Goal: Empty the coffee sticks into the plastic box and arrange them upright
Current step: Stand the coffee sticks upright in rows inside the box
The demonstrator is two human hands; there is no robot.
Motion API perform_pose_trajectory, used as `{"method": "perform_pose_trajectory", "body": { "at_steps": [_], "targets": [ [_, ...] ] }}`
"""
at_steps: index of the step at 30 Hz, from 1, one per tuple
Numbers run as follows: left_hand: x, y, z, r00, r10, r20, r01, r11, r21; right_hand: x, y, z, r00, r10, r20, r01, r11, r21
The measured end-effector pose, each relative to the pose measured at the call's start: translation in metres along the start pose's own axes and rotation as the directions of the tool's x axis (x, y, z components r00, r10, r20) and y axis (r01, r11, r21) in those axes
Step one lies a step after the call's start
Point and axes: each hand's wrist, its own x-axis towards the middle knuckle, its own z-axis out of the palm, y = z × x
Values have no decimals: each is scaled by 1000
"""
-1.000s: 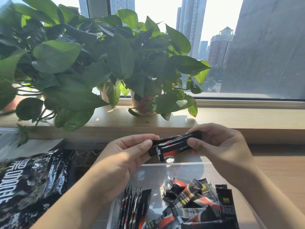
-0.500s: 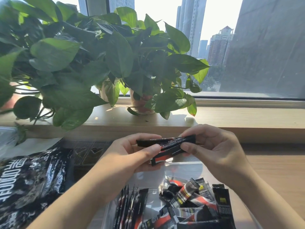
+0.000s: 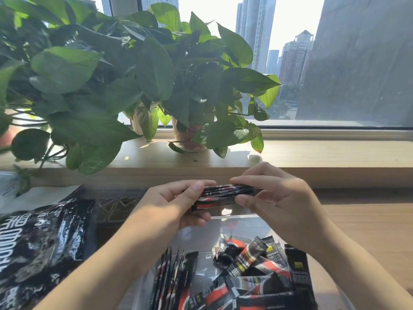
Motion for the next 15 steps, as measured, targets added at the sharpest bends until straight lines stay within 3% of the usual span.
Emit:
{"method": "perform_pose_trajectory", "body": {
  "at_steps": [10,15],
  "targets": [
    [0,2,-1,1000,13,-20,-14,999,-35,-1,-3,-1,989,146,30,-148,985,93],
    [-1,3,-2,999,35,-9,-35,999,4,-1,-13,-2,930,306,204,-354,893,278]
  ]
}}
